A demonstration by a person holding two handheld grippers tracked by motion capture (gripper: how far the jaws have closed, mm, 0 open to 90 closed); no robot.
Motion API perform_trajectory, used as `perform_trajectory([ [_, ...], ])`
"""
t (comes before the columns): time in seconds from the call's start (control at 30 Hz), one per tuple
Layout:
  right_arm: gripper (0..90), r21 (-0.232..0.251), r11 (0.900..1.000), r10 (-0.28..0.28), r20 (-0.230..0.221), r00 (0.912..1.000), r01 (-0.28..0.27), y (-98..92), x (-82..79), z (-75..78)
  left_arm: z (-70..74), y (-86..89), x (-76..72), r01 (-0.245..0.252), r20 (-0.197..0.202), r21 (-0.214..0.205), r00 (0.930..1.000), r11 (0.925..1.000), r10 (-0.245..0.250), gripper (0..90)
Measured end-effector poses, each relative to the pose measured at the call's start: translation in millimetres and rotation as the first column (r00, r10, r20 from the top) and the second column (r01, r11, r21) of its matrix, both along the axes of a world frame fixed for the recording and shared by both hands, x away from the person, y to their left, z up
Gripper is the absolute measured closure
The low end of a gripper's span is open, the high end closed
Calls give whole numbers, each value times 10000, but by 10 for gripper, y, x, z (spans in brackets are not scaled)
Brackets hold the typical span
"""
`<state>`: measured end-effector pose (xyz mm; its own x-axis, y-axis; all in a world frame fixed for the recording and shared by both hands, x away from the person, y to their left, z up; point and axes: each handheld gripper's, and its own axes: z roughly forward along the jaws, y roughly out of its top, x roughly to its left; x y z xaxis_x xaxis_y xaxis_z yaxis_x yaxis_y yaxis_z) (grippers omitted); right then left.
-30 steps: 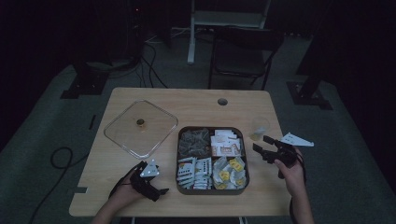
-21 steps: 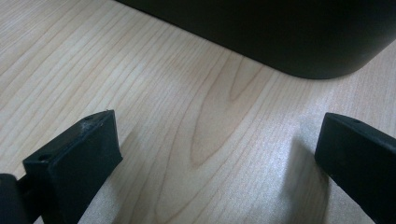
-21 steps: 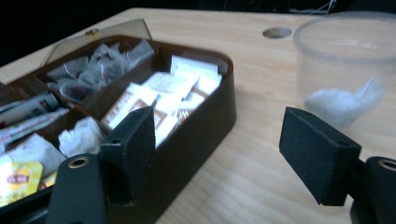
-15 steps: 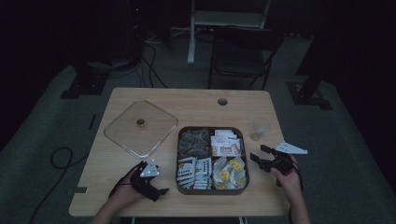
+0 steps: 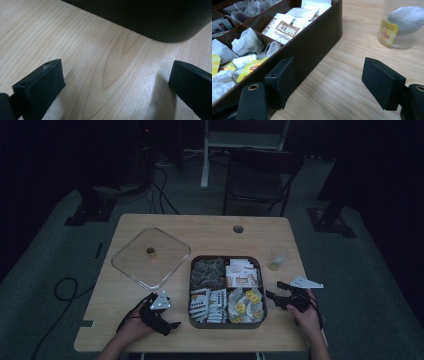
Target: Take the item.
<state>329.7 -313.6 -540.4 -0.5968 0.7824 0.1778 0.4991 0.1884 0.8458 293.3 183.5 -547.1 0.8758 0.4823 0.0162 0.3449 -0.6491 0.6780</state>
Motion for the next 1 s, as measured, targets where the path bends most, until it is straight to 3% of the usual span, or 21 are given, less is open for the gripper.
perform_trajectory([
  [0.3, 262, -775, 9968, 207, -109, 9997, -215, 40, -7, -58, 0, 0, 0, 0, 0, -1, 10000, 10000, 0, 5],
  [0.57, 260, -991, 9943, 370, -373, 9986, -406, 79, 17, -64, 0, 0, 0, 1, -1, 0, 10000, 10000, -1, 5],
  [0.9, 258, -1819, 9813, 474, -852, 9952, -623, 148, 46, -86, 0, 0, -2, -20, 2, 4, 10000, 10000, 20, 5],
  [1.0, 256, -1965, 9787, 448, -785, 9959, -595, 160, 43, -87, 0, 0, -4, -33, 6, 5, 10000, 10000, 33, 5],
])
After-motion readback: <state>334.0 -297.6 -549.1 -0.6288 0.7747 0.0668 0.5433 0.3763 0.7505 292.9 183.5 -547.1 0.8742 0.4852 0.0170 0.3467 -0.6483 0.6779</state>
